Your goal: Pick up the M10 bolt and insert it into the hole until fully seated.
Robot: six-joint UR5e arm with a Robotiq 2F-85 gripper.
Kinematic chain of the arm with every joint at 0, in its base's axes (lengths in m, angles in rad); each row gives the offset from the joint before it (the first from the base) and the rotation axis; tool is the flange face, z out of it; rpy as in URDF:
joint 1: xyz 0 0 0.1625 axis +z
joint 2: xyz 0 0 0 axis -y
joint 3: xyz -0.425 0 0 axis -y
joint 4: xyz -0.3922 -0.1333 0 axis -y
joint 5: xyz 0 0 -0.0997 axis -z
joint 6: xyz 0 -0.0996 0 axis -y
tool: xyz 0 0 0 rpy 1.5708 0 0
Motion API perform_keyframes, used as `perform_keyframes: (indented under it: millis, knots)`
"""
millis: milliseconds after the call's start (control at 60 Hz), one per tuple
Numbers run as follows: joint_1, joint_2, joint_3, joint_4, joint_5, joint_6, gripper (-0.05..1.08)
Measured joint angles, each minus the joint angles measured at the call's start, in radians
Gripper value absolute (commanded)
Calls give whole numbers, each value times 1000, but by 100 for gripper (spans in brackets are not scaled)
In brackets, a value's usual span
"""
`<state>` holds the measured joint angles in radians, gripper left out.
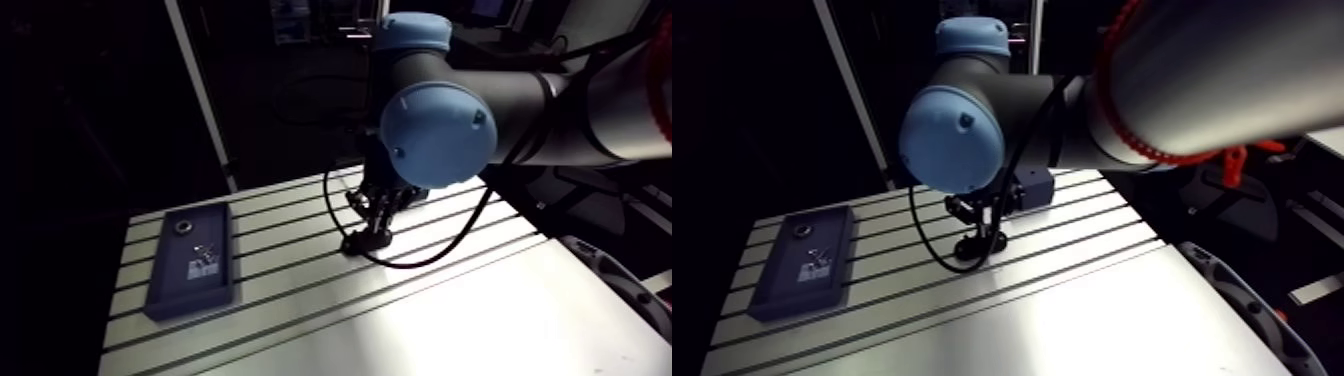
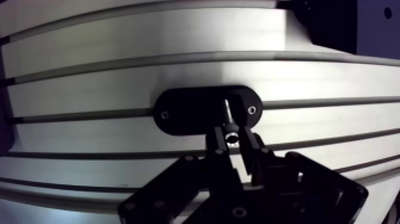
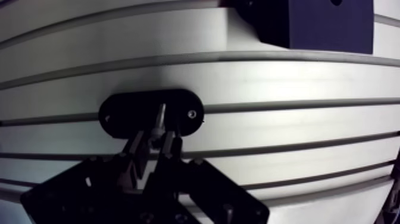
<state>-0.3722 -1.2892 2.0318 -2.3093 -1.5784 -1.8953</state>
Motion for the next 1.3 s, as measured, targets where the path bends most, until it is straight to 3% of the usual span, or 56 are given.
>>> perform_keyframes:
  millis: [250, 683, 1300]
  knots:
    - [-1, -1, -5, 0, 3, 0, 81]
    - [0, -20, -49, 38, 12, 0, 103]
    - [2, -51, -331, 451, 7, 41, 108]
